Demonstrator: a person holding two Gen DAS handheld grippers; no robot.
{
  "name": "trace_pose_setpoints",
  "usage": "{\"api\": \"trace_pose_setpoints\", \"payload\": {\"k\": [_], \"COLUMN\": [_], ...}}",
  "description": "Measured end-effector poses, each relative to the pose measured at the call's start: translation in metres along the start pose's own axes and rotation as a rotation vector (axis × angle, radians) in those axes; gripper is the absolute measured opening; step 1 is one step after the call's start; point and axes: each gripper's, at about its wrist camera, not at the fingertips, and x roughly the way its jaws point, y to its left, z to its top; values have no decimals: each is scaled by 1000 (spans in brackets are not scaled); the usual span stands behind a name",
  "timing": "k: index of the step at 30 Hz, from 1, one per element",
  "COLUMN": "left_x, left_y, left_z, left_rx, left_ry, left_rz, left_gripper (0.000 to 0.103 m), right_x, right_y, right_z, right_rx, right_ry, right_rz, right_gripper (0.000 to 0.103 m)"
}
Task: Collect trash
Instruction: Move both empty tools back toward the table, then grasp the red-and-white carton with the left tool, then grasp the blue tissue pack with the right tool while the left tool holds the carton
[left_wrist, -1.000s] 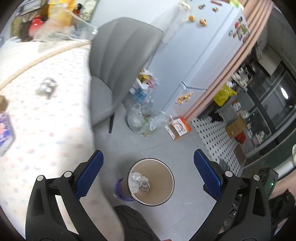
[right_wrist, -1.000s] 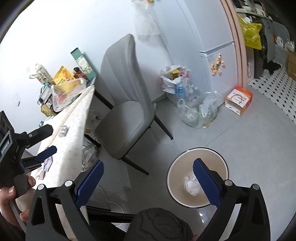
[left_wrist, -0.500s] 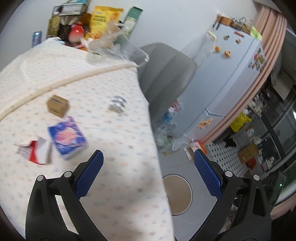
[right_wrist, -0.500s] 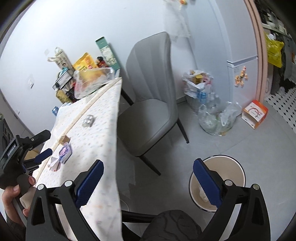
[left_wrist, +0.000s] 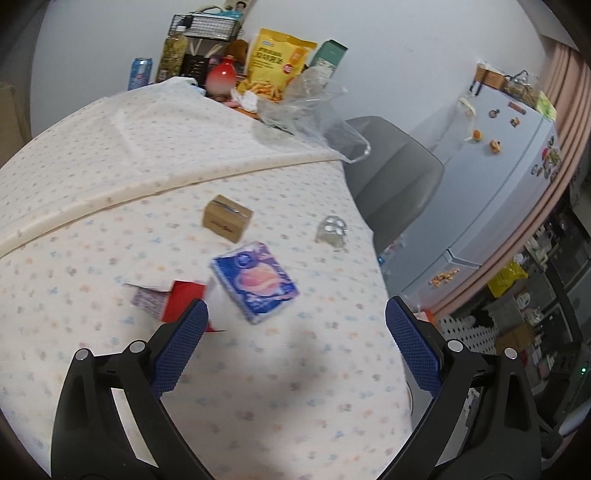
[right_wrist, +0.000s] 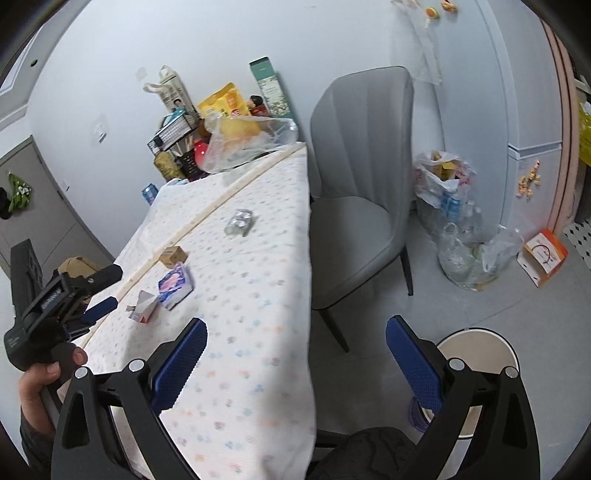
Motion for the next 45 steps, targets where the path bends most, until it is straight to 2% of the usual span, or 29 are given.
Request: {"api": "trace_pose_setpoints", "payload": {"k": [7,15,18,20,21,23,25,29,40,45], "left_x": [8,31,38,44,46,50,52,40,4,-2], "left_y": [28,41,40,39,39,41,43,52,82,94], "left_z": [1,0,0,0,0,-1,-2,-2,10,13], "left_rx": [-46,-51,-47,-41,-39,-45,-42,-59,-103,-119], "left_ry": [3,37,54,66,70,80,93,51,-1,-6], "left_rz": [52,84,82,85,86,95,107,103,6,24], "left_gripper": [94,72,58,42,38,17,5,4,4,4], "right_x": [7,12,15,17,19,21,24,31,70,95], "right_y": [15,21,25,26,27,29,32,40,93,124], "right_z": [0,0,0,0,0,0,1,2,6,7], "right_rx": [-32,-51,-58,-63,-65,-69,-75,-93,-187,-252], "right_ry": [9,25,33,39,40,45,51,63,108,141], "right_rz": [6,24,36,39,38,38,41,49,113,139], "right_gripper": [95,95,95,95,95,95,95,95,93,93]}}
